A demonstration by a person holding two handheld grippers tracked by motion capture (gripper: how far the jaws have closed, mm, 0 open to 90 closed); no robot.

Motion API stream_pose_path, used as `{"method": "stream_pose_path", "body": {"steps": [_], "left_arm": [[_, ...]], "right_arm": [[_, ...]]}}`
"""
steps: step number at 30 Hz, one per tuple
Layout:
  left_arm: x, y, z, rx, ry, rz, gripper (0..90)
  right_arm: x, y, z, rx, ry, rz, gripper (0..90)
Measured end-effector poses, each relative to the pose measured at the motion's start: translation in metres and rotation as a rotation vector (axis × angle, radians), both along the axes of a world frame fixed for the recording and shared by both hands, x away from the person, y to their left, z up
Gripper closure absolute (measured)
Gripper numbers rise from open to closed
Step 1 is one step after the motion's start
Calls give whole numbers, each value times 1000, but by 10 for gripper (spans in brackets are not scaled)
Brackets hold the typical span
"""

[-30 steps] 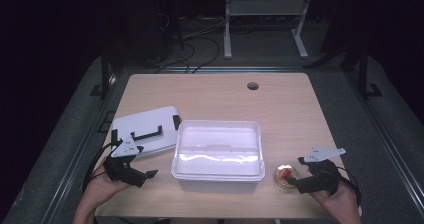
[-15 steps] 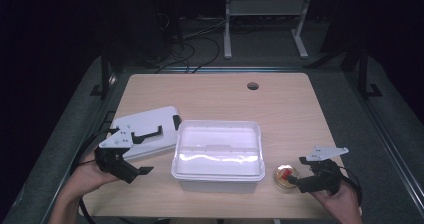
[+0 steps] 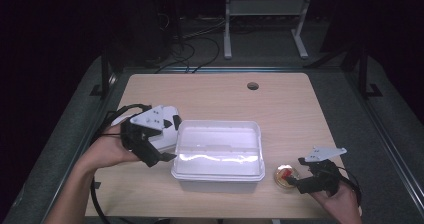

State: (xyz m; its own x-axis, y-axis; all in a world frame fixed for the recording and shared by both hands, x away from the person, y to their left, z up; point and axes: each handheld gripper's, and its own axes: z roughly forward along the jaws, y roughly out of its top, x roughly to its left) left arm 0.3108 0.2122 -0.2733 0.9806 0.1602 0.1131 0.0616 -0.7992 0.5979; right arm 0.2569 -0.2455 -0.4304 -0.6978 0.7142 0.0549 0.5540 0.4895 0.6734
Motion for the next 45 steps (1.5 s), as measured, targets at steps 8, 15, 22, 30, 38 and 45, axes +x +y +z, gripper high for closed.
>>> {"method": "stream_pose_path", "body": {"steps": [8,15,22,30,38,45], "left_arm": [[19,-42,-8,84,34,-71,198],[29,-68,-15,123,58,-95,248],[33,-86,-21,178,77,-122,314],[39,-101,-28,194,109,-148,391],[42,-116,-33,233,128,-173,478],[44,-125,-39,259,142,-192,580]], "right_arm": [[2,-2,0,12,2,0,176],[1,-3,0,22,2,-4,175],[1,-2,0,22,-2,1,176],[0,-1,0,17,-1,7,176],[0,-2,1,16,-5,9,176],[0,-2,2,20,-7,15,183]]}}
